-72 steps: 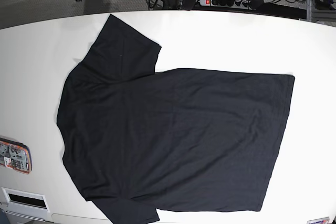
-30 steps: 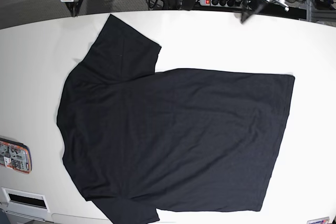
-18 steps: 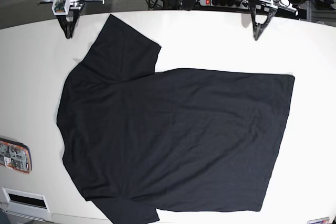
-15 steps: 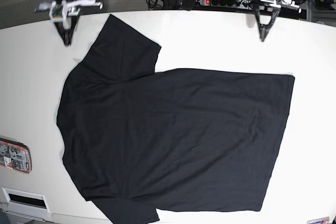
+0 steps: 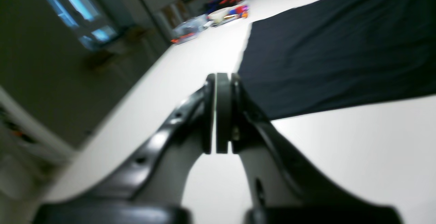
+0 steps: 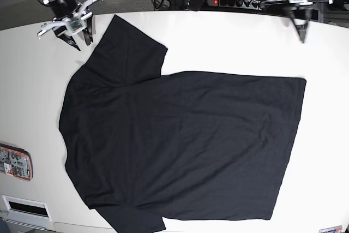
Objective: Fold the T-shirt properly
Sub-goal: 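Lower the right gripper onto the shoulder seam and pinch it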
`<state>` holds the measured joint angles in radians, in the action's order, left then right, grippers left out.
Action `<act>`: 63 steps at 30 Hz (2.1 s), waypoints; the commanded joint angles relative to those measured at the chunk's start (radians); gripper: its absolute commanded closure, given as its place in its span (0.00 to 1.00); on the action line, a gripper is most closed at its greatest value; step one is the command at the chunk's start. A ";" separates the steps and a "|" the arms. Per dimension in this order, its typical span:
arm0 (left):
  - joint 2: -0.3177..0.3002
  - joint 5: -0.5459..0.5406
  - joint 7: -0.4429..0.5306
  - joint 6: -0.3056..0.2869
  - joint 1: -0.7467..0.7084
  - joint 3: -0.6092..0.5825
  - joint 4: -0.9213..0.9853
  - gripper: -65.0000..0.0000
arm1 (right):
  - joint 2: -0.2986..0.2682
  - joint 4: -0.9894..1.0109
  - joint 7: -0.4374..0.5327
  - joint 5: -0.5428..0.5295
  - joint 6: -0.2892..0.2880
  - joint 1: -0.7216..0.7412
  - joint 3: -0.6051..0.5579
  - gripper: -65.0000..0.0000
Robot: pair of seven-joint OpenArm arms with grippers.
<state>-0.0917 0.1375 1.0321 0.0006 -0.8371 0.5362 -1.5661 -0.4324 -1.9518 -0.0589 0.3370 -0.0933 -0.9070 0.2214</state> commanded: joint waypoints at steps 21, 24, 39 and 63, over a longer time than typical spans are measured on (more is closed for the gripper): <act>-0.188 0.386 -0.131 0.003 0.077 0.086 -0.021 0.64 | 0.201 -0.021 -0.493 0.704 0.002 0.113 -0.638 0.69; -0.193 0.391 -0.131 0.003 0.080 0.084 -0.021 0.63 | 0.201 -0.018 -0.534 0.704 0.002 0.127 -0.646 0.69; -0.211 0.592 -0.238 0.003 0.097 0.084 -0.018 0.63 | 0.201 -0.005 -0.686 0.702 0.002 0.136 -0.646 0.44; -0.205 0.589 -0.243 0.005 0.100 0.084 -0.018 0.63 | 0.198 -0.002 -0.767 0.594 0.002 0.234 -0.649 0.44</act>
<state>-0.2825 0.7414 0.7769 -0.0120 -0.7288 0.6136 -1.5711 -0.2325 -1.9377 -0.8288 0.9279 -0.0875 -0.6533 -0.4244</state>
